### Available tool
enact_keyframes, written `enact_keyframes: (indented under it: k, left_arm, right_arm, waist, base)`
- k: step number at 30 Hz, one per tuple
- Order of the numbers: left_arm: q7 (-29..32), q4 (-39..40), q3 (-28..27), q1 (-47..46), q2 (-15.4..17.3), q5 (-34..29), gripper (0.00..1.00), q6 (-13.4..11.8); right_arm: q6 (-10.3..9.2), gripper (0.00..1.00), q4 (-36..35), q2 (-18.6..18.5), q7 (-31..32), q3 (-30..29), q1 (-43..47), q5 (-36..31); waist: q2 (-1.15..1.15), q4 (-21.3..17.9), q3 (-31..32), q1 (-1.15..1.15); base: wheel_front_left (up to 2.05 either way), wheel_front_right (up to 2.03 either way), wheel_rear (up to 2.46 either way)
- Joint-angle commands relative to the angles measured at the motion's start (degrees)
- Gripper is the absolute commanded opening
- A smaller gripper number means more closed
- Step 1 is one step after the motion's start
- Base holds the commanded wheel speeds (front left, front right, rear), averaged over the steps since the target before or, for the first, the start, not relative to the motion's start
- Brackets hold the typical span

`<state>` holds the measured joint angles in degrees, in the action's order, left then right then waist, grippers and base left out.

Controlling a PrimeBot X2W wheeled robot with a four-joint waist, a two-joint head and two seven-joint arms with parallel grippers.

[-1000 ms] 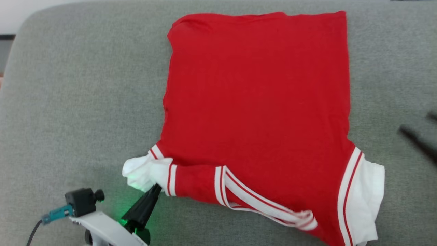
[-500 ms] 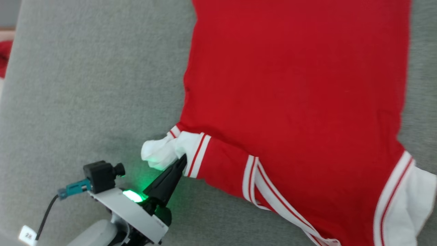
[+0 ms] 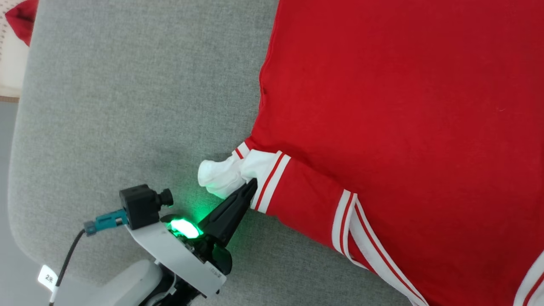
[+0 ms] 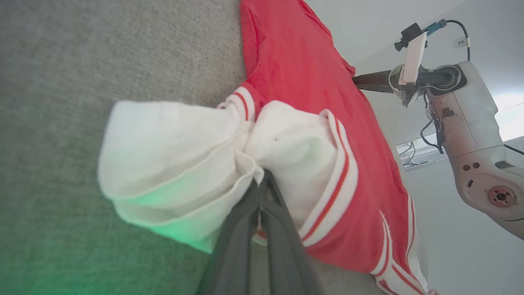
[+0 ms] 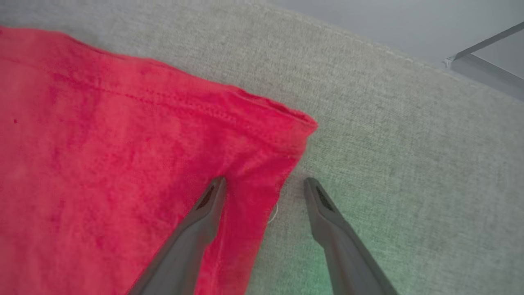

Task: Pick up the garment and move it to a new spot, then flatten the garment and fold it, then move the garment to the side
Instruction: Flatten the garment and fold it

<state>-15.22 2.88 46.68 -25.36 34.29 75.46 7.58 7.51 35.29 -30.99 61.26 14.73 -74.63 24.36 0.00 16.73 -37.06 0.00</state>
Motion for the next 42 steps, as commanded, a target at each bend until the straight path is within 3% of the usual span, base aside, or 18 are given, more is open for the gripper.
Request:
enact_keyframes:
  k: [1, 2, 4, 13, 18, 25, 31, 35, 42]
  left_arm:
    - [0.2, -2.3, 0.3, -0.2, -0.4, 0.1, 0.00, -0.2]
    - [0.2, -2.3, 0.2, -0.4, -0.5, 0.0, 0.00, -0.2]
    - [0.2, -2.5, 0.1, -0.7, -0.5, -0.2, 0.00, -0.2]
    - [0.1, -3.3, -1.4, 0.1, -0.2, -1.1, 0.00, -0.2]
    - [0.1, -3.6, -3.1, 2.3, 0.3, -1.6, 0.00, -0.1]
    - [0.1, -3.7, -5.4, 5.9, 2.4, -1.8, 0.00, -0.1]
    - [0.1, -3.6, -6.6, 7.4, 4.0, -1.4, 0.00, -0.1]
    - [0.1, -3.5, -7.5, 8.2, 5.1, -1.1, 0.00, -0.1]
    - [0.1, -3.4, -9.0, 9.2, 6.3, -0.9, 0.00, -0.1]
  right_arm:
    - [-0.05, 0.51, 1.9, 1.3, 0.6, 1.3, 2.7, 0.5]
    - [-0.04, 0.42, 2.3, 1.4, 0.4, 1.7, 2.7, 0.7]
    - [-0.03, 0.00, 3.2, 1.1, -0.2, 2.3, 3.0, 1.2]
    - [-0.07, 0.00, 5.5, 0.9, -7.5, 1.1, 5.1, 4.1]
    - [-0.06, 0.00, 2.0, -0.4, -12.4, 3.7, 11.1, 8.4]
    - [-0.07, 0.00, -12.1, -7.7, -15.5, 6.4, 25.5, 16.3]
    - [-0.06, 0.00, -26.3, -12.9, -15.1, 1.9, 43.6, 20.6]
    - [-0.07, 0.00, -35.0, -12.5, -14.0, -3.1, 56.6, 20.8]
    - [-0.06, 0.00, -48.3, -6.2, -10.6, -8.0, 74.6, 17.9]
  waist:
    - [0.00, 0.4, -0.4, 0.00]
    - [0.00, 0.3, -0.4, 0.00]
    - [0.00, 0.1, 0.0, 0.00]
    - [0.00, -1.7, 5.0, 0.00]
    - [0.00, -4.4, 10.0, 0.00]
    - [0.00, -9.8, 15.7, 0.00]
    - [0.00, -13.8, 17.6, 0.00]
    - [0.00, -16.1, 17.9, 0.00]
    - [0.00, -19.9, 18.1, 0.00]
  base:
    - [0.00, 0.00, 0.00]
    - [0.00, 0.00, 0.00]
    - [0.00, 0.00, 0.00]
    - [0.00, 0.00, 0.00]
    - [0.00, 0.00, 0.00]
    - [0.00, 0.00, 0.00]
    - [0.00, 0.00, 0.00]
    - [0.00, 0.00, 0.00]
    - [0.00, 0.00, 0.00]
